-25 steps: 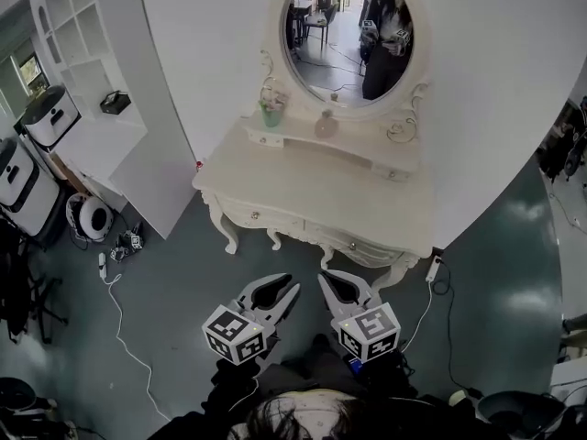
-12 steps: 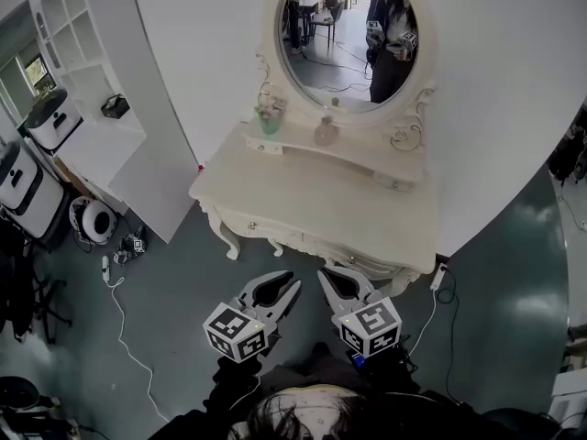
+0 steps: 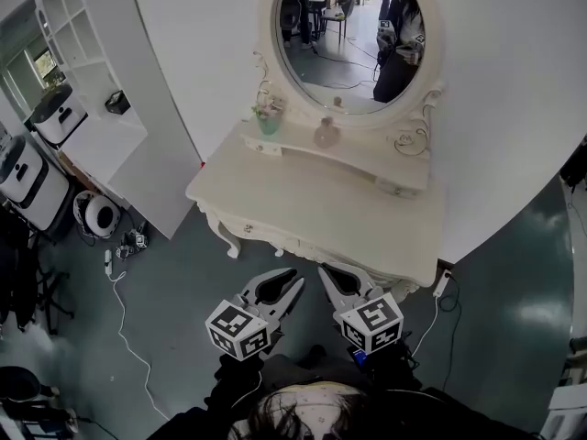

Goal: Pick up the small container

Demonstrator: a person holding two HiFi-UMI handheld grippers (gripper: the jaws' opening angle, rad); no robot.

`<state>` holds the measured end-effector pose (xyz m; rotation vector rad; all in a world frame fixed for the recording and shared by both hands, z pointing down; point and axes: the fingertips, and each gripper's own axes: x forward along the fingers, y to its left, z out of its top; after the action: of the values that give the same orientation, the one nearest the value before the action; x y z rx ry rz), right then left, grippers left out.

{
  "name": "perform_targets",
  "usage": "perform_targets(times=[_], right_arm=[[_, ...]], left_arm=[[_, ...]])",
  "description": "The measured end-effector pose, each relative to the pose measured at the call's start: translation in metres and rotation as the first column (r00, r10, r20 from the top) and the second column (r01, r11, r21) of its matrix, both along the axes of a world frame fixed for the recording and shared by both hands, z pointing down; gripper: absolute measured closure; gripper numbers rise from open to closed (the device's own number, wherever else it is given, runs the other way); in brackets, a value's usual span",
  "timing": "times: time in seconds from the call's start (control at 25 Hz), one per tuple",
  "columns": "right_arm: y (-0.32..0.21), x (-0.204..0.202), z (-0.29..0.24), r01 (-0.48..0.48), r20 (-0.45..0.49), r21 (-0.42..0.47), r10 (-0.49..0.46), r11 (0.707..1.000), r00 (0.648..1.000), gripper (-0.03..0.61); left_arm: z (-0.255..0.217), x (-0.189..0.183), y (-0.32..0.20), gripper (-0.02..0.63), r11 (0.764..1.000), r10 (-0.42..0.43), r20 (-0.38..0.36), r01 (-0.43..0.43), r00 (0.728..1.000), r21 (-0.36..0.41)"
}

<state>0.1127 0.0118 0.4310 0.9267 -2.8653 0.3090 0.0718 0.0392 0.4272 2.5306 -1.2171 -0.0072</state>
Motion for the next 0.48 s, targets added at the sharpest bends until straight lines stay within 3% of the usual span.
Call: perform_targets(times=[0.48], right_arm=[[-0.029, 0.0, 0.014, 0.012, 0.003, -0.031, -0.012, 0.999, 1.0, 0.569]], left_arm=[[0.014, 0.003, -0.027, 0.532, 0.999, -0.006, 0.006, 0.006, 1.0, -0.041]])
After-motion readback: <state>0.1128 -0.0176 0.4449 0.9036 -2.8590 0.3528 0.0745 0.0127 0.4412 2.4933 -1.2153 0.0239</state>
